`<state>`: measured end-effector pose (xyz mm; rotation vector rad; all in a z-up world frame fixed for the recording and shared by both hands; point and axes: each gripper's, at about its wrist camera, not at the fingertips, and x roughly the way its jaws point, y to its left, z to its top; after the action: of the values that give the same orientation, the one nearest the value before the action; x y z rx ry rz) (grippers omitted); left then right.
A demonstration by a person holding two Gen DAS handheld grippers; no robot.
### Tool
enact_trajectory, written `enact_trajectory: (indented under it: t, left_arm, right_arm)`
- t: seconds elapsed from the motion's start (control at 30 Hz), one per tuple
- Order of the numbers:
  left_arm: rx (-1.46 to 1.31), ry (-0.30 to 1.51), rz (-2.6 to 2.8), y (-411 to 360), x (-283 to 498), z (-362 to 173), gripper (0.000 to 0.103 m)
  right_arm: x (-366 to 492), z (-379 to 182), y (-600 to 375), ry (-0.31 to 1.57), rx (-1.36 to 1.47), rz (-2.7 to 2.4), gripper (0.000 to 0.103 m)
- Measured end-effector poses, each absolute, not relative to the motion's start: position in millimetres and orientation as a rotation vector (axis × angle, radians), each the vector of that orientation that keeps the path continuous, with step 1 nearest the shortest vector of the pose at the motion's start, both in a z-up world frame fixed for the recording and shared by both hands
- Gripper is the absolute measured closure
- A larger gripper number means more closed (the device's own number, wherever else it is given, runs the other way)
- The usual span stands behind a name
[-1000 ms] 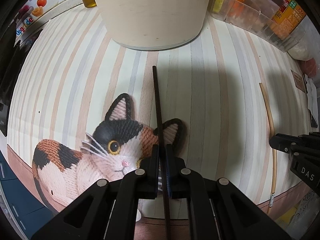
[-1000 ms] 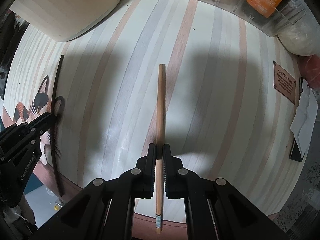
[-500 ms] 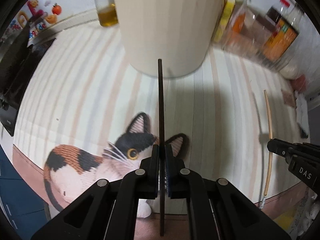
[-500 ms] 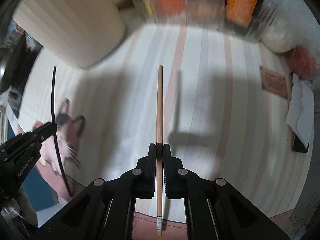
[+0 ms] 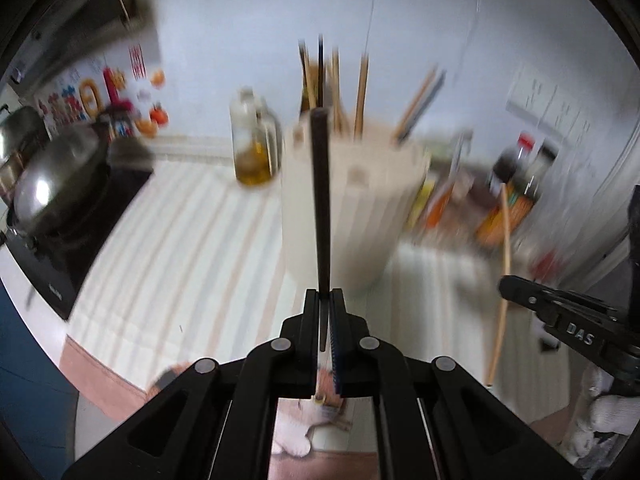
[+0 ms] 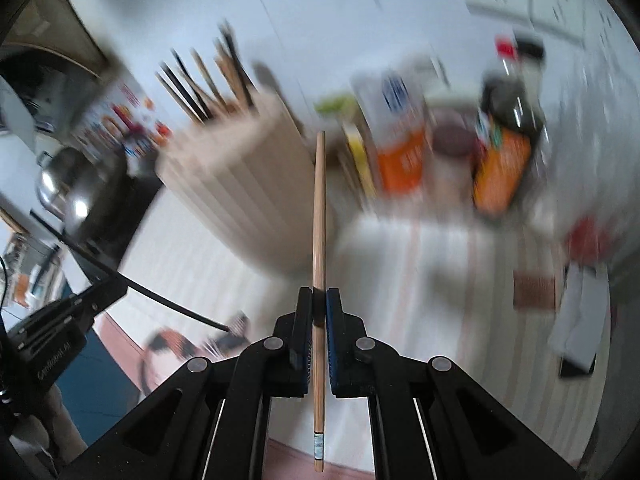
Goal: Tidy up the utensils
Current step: 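Lift both held chopsticks upright and carry them over the holder, then lower both chopsticks into the holder and open both grippers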
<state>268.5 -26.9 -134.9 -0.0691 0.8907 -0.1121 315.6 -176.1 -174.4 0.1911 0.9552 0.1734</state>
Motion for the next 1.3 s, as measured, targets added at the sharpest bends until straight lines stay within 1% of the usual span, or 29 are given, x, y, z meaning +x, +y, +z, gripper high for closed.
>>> enact_trajectory:
  t: [0.17,0.4,0.53,0.67,0.87,1.1,1.3]
  left_arm:
    - [-0.115,0.765,-0.123,-15.4,276.0,-75.0,0.101]
    - [-0.156,0.611,-0.141,-5.3,293.7,-5.7,0.101]
    - [-0.159,0.573,-0.143,-5.3,322.7,11.9,0.101]
    - [-0.153,0.586,-0.145,-11.6,357.4,8.3,0.101]
    - [-0.144,0.658,-0.147,-20.0,410.5,-24.2,0.101]
    - [-0.138,0.764,-0.125,-24.2,447.7,-74.1,0.101]
    - [-0.145,0.817,-0.126,-25.4,459.0,-96.3,0.101]
  right_arm:
    - [332.4,-113.0,-165.2,0.831,0.202,0.231,0.097]
    - [372.8,-32.4,-160.4,0.659,0.246,0.251,0.097]
    - [396.2,3.6,-157.1,0.565,0.252,0.218,0.097]
    - [422.4,25.4,-155.9,0.478,0.249,0.170,0.097]
    - [463.3,22.9,-151.7,0.419,0.262,0.136,0.097]
    - [499.8,-19.5,-132.0,0.446,0.241,0.162,0.097]
    - [505.3,-56.9,-122.6,0.450,0.235,0.167,0.097]
